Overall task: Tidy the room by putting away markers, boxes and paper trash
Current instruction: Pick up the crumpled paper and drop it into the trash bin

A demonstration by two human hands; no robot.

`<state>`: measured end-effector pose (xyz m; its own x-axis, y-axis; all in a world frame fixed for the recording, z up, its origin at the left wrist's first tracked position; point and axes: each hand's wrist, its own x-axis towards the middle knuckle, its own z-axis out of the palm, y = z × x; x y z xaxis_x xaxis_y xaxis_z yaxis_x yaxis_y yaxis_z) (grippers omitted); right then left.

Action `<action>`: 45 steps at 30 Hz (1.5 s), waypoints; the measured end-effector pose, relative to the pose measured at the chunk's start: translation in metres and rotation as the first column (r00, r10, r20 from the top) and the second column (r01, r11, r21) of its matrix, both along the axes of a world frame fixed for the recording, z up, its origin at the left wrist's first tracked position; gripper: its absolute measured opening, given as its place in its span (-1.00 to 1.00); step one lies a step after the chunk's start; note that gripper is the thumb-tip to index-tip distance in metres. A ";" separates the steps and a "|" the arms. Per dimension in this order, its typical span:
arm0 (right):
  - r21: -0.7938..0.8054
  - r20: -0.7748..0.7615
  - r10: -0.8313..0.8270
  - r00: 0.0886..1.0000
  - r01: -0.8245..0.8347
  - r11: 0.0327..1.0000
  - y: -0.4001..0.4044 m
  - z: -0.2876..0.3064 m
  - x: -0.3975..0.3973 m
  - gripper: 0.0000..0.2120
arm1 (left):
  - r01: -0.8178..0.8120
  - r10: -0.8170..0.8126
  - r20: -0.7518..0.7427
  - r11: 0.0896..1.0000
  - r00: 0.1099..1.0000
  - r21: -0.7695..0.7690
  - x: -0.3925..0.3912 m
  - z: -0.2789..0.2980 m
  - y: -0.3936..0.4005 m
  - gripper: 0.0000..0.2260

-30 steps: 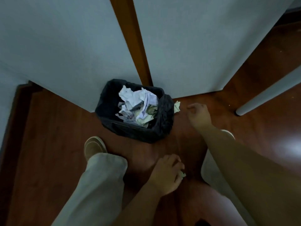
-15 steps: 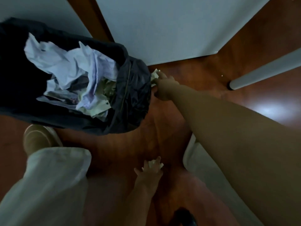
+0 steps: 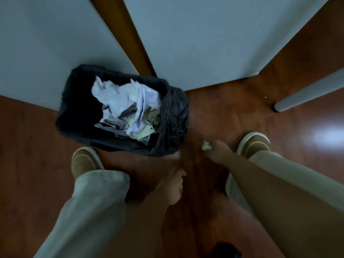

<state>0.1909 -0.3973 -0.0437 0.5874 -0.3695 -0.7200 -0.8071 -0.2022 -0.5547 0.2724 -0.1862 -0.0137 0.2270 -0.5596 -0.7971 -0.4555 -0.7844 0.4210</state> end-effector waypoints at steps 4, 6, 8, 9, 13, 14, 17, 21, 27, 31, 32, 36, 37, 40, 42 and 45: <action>0.017 0.195 -0.509 0.839 0.516 0.857 0.010 0.070 -0.007 -0.72 | -0.302 0.297 -0.061 0.948 0.953 -0.101 -0.002 0.053 0.020 -0.57; 0.080 0.425 -0.576 0.698 0.605 0.792 0.011 0.119 0.015 -0.75 | -0.516 0.499 -0.129 0.835 0.857 -0.190 0.000 0.085 0.030 -0.66; 0.148 0.620 -0.526 0.582 0.571 0.807 0.016 0.176 0.046 -0.74 | -0.696 0.687 -0.164 0.642 0.708 -0.320 0.012 0.122 0.035 -0.69; 0.143 0.691 -0.461 0.556 0.521 0.842 0.021 0.200 0.062 -0.73 | -0.744 0.765 -0.143 0.537 0.628 -0.397 0.020 0.139 0.037 -0.70; -0.038 0.813 -0.130 0.568 0.274 0.961 0.046 0.270 0.106 -0.65 | -0.510 0.954 0.097 0.236 0.284 -0.827 0.066 0.212 0.050 -0.72; -0.099 0.792 -0.040 0.609 0.193 0.976 0.050 0.276 0.110 -0.59 | -0.394 0.950 0.147 0.251 0.276 -0.884 0.077 0.226 0.050 -0.68; -0.337 0.615 0.245 0.749 -0.030 0.941 0.064 0.272 0.108 -0.36 | -0.180 0.825 0.285 0.415 0.488 -0.892 0.106 0.256 0.036 -0.57; -0.262 0.618 0.038 0.785 0.160 0.952 0.078 0.252 0.088 -0.33 | -0.295 0.702 0.309 0.598 0.642 -0.745 0.130 0.259 0.016 -0.51; 0.028 0.324 -0.353 0.878 0.364 0.931 0.068 0.217 0.083 -0.37 | -0.703 0.865 0.245 0.499 0.437 -0.506 0.171 0.211 0.037 -0.42; 0.191 0.272 -0.387 0.881 0.344 0.919 0.073 0.208 0.089 -0.39 | -0.722 0.851 0.125 0.503 0.510 -0.475 0.176 0.188 0.051 -0.65; 0.137 0.277 -0.380 0.883 0.355 0.925 0.072 0.207 0.088 -0.43 | -0.696 0.839 0.162 0.526 0.520 -0.488 0.175 0.187 0.051 -0.67; -0.033 0.260 -0.393 0.882 0.415 0.909 0.059 0.206 0.065 -0.56 | -0.653 0.797 0.153 0.574 0.585 -0.494 0.163 0.184 0.036 -0.66; -0.053 0.251 -0.409 0.878 0.434 0.899 0.054 0.206 0.055 -0.60 | -0.653 0.782 0.115 0.583 0.613 -0.484 0.159 0.183 0.026 -0.66; -0.056 0.227 -0.536 0.813 0.561 0.826 0.041 0.206 0.015 -0.66 | -0.689 0.725 -0.105 0.584 0.680 -0.430 0.140 0.182 -0.020 -0.62; -0.033 0.195 -0.652 0.733 0.669 0.742 0.033 0.207 -0.011 -0.62 | -0.698 0.682 -0.207 0.599 0.701 -0.393 0.125 0.181 -0.060 -0.56; 0.023 0.131 -0.787 0.603 0.792 0.611 0.018 0.207 -0.040 -0.62 | -0.684 0.606 -0.318 0.632 0.729 -0.364 0.102 0.183 -0.117 -0.41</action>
